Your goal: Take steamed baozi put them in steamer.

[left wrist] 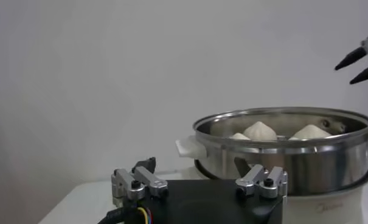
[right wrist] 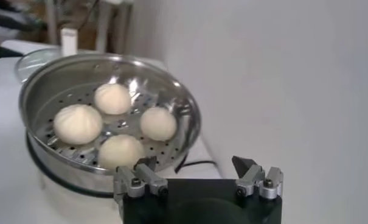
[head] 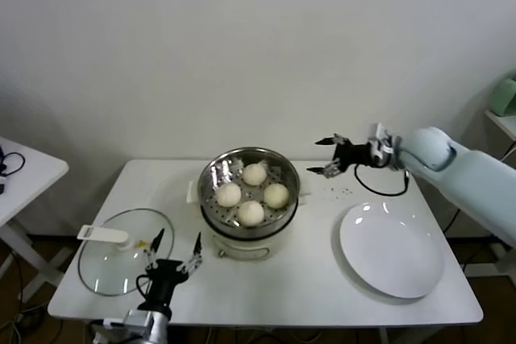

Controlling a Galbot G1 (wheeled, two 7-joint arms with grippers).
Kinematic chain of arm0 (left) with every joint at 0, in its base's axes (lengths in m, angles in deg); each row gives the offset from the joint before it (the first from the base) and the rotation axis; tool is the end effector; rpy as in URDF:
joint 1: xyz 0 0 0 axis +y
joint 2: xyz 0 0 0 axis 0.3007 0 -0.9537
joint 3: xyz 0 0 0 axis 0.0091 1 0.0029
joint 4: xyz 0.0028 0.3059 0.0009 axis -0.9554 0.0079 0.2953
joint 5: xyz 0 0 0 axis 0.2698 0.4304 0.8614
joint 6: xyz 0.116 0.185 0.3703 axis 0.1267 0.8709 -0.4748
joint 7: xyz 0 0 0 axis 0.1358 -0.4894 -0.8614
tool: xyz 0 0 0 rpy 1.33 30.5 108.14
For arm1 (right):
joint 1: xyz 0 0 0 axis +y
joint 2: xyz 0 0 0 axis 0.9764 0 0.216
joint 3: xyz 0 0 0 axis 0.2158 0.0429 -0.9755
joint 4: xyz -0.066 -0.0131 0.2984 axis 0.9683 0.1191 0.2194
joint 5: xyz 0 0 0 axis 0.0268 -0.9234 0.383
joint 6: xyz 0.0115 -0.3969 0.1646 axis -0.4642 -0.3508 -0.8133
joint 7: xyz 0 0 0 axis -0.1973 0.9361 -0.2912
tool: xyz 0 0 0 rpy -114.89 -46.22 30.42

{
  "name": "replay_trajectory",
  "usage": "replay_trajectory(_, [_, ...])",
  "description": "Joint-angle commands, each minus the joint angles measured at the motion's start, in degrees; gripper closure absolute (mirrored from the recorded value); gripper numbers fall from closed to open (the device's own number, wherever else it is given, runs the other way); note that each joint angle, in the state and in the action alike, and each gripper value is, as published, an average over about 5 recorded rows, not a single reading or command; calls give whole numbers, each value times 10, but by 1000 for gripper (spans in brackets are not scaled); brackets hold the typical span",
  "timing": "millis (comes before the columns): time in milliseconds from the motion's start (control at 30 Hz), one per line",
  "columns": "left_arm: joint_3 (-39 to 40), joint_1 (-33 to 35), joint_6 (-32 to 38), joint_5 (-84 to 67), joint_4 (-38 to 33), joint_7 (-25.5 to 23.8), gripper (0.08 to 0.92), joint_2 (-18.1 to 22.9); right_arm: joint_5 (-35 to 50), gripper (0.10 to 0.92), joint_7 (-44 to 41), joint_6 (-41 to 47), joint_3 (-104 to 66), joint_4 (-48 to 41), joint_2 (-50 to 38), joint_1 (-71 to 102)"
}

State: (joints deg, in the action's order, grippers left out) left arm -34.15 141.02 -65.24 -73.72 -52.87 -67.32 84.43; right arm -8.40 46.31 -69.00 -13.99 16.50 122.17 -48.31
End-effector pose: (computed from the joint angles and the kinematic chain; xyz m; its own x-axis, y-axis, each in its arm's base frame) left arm 0.2583 0.0062 -0.3032 -0.9938 0.0564 0.0959 0.0654 0.9934 0.0940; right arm 0.5397 -0.0718 -0.1282 -0.5318 -0.6689 0.5193 -0.8468 0.4138 -0.3342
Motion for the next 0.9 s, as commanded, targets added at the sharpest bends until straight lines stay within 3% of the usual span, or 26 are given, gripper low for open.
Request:
replay_trajectory(33, [7, 0, 1, 19, 1, 7, 177, 2, -97, 203, 148, -103, -549, 129, -22, 532])
replay_trajectory(267, [7, -4, -3, 16, 6, 17, 177, 2, -164, 203, 180, -189, -734, 155, 160, 738])
replay_trajectory(533, [-18, -1, -2, 4, 9, 16, 177, -2, -174, 203, 180, -240, -799, 200, 353, 876])
replay_trajectory(900, [-29, 13, 3, -6, 1, 11, 177, -8, -175, 203, 164, -275, -813, 210, 425, 937])
